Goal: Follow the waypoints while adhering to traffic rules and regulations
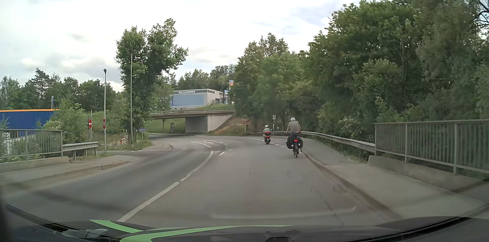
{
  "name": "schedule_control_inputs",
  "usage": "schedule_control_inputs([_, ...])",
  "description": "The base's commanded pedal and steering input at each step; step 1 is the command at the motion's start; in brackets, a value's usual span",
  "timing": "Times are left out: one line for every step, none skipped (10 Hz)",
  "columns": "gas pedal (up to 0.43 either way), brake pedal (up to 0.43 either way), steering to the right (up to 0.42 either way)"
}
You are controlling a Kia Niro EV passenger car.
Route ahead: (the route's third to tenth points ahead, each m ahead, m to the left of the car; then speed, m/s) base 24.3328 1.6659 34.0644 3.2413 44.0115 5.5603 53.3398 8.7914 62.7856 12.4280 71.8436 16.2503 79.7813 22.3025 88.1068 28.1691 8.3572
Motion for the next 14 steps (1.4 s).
schedule_control_inputs([0.087, 0.0, 0.001])
schedule_control_inputs([0.087, 0.0, -0.003])
schedule_control_inputs([0.098, 0.0, -0.004])
schedule_control_inputs([0.098, 0.0, -0.004])
schedule_control_inputs([0.098, 0.0, -0.008])
schedule_control_inputs([0.098, 0.0, -0.01])
schedule_control_inputs([0.098, 0.0, -0.011])
schedule_control_inputs([0.098, 0.0, -0.014])
schedule_control_inputs([0.098, 0.0, -0.015])
schedule_control_inputs([0.098, 0.0, -0.015])
schedule_control_inputs([0.098, 0.0, -0.016])
schedule_control_inputs([0.098, 0.0, -0.017])
schedule_control_inputs([0.098, 0.0, -0.019])
schedule_control_inputs([0.098, 0.0, -0.021])
